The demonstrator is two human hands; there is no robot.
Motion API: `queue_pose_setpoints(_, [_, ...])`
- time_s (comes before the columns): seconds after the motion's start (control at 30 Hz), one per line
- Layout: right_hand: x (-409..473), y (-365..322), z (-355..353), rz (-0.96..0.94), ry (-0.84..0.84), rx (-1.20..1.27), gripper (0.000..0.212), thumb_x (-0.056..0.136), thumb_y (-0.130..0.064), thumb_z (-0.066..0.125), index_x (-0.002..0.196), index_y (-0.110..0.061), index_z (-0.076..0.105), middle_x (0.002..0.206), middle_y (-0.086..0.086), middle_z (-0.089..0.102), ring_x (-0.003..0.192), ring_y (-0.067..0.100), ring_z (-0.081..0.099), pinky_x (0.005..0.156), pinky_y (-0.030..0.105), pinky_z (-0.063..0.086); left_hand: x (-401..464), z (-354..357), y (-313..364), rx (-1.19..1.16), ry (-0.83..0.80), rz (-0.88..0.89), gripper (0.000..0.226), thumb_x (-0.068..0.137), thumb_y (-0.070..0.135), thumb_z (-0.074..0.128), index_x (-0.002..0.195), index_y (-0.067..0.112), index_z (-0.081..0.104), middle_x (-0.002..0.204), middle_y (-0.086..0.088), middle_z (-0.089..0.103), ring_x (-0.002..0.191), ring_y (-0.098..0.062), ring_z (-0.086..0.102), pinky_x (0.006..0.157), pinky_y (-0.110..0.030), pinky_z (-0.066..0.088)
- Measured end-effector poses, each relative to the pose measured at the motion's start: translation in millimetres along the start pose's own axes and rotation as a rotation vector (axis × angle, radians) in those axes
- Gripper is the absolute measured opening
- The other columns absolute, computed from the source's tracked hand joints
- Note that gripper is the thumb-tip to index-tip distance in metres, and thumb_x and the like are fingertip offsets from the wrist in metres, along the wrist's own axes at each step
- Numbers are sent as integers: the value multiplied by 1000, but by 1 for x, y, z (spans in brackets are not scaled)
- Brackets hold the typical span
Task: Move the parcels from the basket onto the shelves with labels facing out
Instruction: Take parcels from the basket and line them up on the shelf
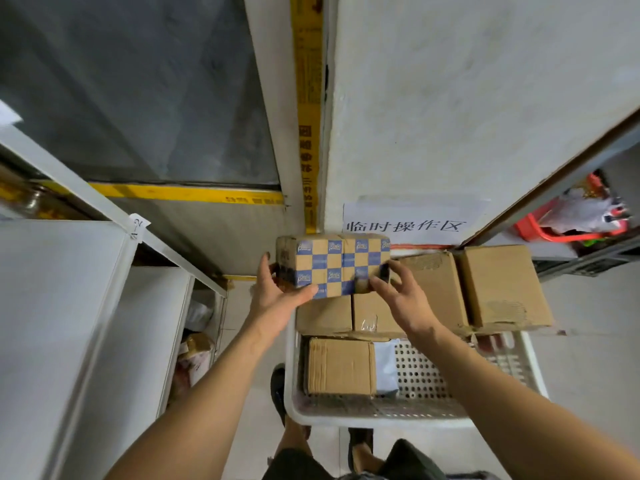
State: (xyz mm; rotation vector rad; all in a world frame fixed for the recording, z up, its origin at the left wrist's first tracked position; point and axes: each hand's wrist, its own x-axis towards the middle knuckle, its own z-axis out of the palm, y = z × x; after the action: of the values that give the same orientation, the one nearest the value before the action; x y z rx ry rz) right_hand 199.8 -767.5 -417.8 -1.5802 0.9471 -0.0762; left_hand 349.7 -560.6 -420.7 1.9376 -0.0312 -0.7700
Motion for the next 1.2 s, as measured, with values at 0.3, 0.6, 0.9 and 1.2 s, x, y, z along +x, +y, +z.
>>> queue_pose_setpoints(0.3, [-33,-40,-25,191,-306,426,55,96,-62,64,120,-14,76,115,15,78,102,32,77,90,48,60,-75,44,-15,957,425,997,127,58,31,100,161,8,29,157,-6,37,130,-29,37,111,-38,38])
queue_pose_setpoints(0.6, [-41,-20,-40,306,-352,435,50,94,-50,69,123,-9,72,116,19,71,107,37,68,85,49,59,-110,65,-37,1115,357,1167,101,88,56,77,165,13,27,171,-2,27,135,-26,39,114,-37,42])
queue_pose_setpoints(0.9, [-50,-12,-23,116,-538,464,80,76,-40,88,142,-5,61,142,25,63,133,46,59,114,60,46,-157,24,28,-21,168,113,65,103,64,45,158,32,40,150,14,50,134,-5,49,105,-21,33])
queue_pose_setpoints(1.2, [-126,-62,30,-166,-715,252,52,99,-16,64,148,-30,56,142,5,68,131,33,64,111,53,48,-207,-58,7,-232,161,164,36,108,31,59,109,67,62,119,24,73,113,-1,70,100,-36,58])
